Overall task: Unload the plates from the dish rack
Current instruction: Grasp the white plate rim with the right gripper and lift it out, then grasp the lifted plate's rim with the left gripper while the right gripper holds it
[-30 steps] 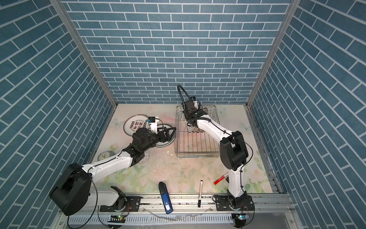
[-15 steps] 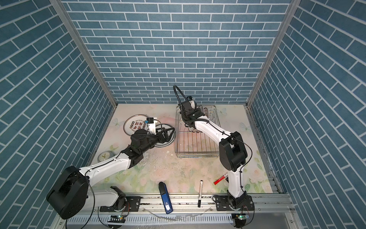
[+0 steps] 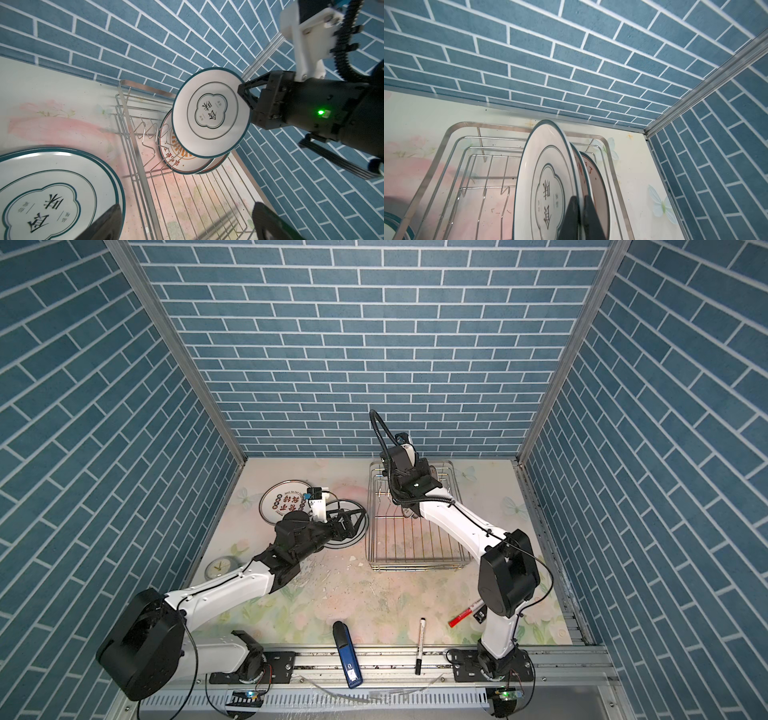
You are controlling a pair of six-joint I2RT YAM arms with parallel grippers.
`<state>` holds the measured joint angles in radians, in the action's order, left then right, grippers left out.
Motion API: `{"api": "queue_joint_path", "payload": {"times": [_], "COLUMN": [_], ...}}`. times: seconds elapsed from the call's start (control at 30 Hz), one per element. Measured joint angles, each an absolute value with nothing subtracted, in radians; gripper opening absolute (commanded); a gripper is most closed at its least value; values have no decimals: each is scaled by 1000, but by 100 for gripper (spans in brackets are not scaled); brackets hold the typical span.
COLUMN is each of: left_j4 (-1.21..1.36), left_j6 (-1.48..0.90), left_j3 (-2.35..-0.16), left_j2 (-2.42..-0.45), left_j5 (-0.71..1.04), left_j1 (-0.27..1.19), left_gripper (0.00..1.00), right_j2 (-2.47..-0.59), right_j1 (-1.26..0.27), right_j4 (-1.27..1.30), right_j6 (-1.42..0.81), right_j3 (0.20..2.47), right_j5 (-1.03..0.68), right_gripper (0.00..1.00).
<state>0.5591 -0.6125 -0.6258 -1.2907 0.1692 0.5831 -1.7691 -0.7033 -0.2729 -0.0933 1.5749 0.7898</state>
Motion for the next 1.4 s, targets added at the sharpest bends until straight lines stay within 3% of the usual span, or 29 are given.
{"api": "queue_joint_path", "payload": {"times": [0.27, 0.97, 1.17, 1.4], "left_j4": [584, 764, 812, 885], "left_j6": [-622, -697, -741, -777], "left_j3": [-626, -595, -595, -557], "left_j2": [-1296, -1332, -1385, -1374], "left_j5": [194, 281, 293, 294], "left_j1": [583, 583, 587, 588], "left_gripper": [100, 96, 88, 60], "right_j2": [-1642, -1221, -1197, -1194], "right_j1": [-714, -605, -604, -598], "right_j4": [-194, 9, 50, 67], "right_j6": [-66, -242, -293, -318], "right_j3": [1423, 1040, 1021, 1019], "right_j5": [754, 111, -47, -166], "right_gripper": [0, 0, 0, 0]}}
